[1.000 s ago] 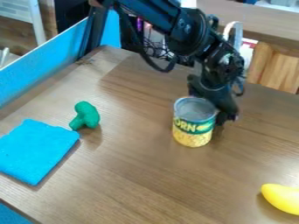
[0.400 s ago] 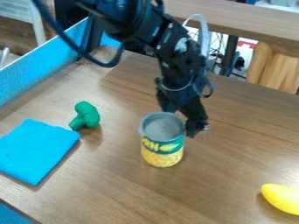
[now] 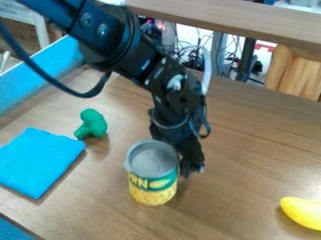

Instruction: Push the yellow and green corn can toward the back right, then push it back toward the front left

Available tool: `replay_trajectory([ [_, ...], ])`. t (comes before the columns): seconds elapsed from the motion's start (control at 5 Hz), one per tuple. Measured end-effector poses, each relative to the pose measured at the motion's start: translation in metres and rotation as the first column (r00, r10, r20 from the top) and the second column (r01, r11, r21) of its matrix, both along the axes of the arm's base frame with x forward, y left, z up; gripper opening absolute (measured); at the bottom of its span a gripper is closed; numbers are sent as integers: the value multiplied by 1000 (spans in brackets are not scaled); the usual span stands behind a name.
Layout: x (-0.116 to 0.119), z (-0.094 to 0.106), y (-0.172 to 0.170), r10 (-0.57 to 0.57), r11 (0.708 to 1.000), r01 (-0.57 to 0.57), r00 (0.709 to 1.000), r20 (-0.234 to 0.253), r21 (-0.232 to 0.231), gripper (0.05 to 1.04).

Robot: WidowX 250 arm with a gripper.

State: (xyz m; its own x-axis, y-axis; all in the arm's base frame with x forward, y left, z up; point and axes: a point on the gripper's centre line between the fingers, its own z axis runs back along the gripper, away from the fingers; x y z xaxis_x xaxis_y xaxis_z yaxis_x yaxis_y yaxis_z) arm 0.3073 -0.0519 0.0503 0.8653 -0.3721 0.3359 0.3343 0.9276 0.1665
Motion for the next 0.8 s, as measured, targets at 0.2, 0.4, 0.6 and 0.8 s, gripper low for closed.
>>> replay_trajectory([
  [0.2,-25,-10,-4,-8,1000,9,999,-38,17,1001],
  [0.4,-30,3,-8,-8,1000,8,1000,-9,6,1001],
  [0.6,-31,32,-7,15,1000,-15,999,51,-10,1001],
  [0.8,-38,77,-2,53,998,-49,991,121,-34,1001],
])
